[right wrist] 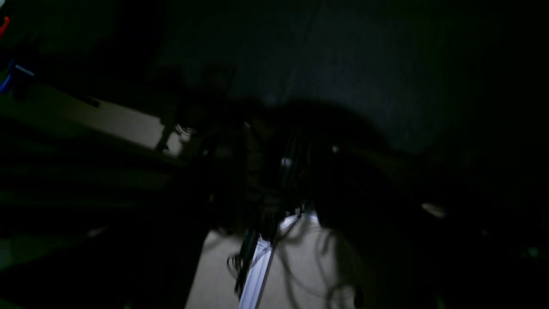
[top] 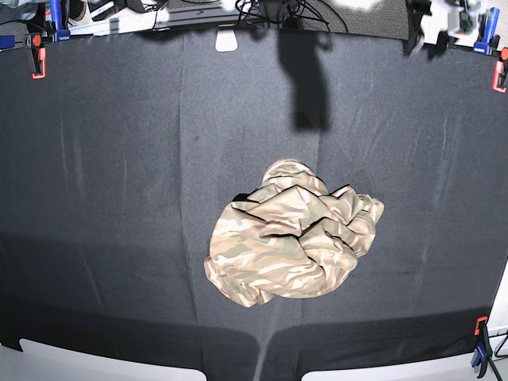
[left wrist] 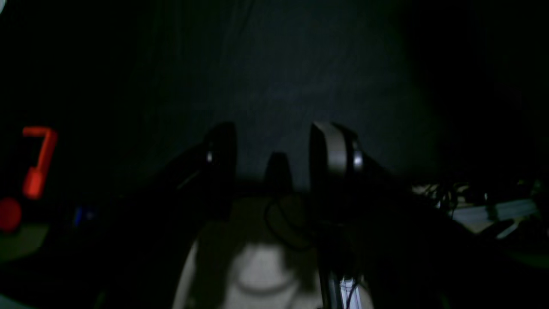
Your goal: Layout the t-shirt on the table in an organized manner, then fold the t-shirt properly
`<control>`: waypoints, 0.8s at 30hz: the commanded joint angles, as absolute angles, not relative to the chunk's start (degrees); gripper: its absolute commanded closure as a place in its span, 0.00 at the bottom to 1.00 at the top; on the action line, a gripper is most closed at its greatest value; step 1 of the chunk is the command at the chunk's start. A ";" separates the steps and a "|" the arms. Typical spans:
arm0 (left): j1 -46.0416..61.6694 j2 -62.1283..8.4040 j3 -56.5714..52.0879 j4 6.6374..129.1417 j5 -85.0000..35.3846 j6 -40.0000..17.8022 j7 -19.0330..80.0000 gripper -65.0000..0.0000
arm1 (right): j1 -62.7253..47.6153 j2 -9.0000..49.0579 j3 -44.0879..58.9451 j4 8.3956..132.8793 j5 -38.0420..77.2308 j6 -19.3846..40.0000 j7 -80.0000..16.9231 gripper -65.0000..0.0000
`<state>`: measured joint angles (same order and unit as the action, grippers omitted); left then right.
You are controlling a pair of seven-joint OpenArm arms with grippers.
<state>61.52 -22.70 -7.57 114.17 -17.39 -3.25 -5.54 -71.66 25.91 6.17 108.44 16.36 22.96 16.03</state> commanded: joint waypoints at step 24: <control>33.01 -21.89 -7.81 117.03 -17.65 -3.31 4.49 0.60 | -40.25 15.92 6.37 114.26 16.71 23.62 14.66 0.62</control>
<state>32.88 -21.45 -7.49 115.98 -17.72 -3.42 6.66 -39.94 15.55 6.15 113.30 16.47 23.20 13.23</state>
